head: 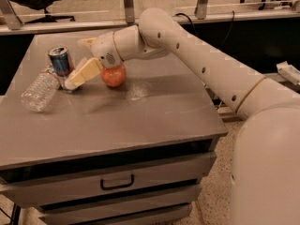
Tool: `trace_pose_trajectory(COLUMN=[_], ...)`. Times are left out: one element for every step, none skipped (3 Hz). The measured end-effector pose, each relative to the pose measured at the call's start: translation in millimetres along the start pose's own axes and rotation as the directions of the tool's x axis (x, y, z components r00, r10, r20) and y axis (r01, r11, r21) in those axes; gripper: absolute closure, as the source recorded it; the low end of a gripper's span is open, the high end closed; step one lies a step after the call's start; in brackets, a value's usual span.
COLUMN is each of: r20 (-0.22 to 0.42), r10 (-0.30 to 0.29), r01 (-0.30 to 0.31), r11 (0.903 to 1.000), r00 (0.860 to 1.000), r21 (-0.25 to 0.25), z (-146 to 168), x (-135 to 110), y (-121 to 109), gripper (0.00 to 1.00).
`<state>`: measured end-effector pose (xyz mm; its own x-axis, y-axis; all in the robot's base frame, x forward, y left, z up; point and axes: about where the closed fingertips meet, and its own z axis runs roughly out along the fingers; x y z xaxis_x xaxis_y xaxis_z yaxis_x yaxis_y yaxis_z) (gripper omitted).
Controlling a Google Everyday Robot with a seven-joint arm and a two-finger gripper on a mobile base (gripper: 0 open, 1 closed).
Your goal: Move redbull can near water bottle
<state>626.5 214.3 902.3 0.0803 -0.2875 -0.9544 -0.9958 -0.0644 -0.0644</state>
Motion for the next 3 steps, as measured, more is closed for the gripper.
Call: trace_pose_trajectory(r20=[-0.025,-0.045,-0.045], r10=[0.001,-0.012,-0.012], r01=[-0.001,0.013,0.013], r11=[1.0000,0.9999,0.9999], r00=[1.000,0.999,0.999], r21=[0.002,0.007,0.007], z=[-12,-39,-39], x=[-2,-12,-12], y=[1,6,6], gripper=[0.00,0.00,0.00])
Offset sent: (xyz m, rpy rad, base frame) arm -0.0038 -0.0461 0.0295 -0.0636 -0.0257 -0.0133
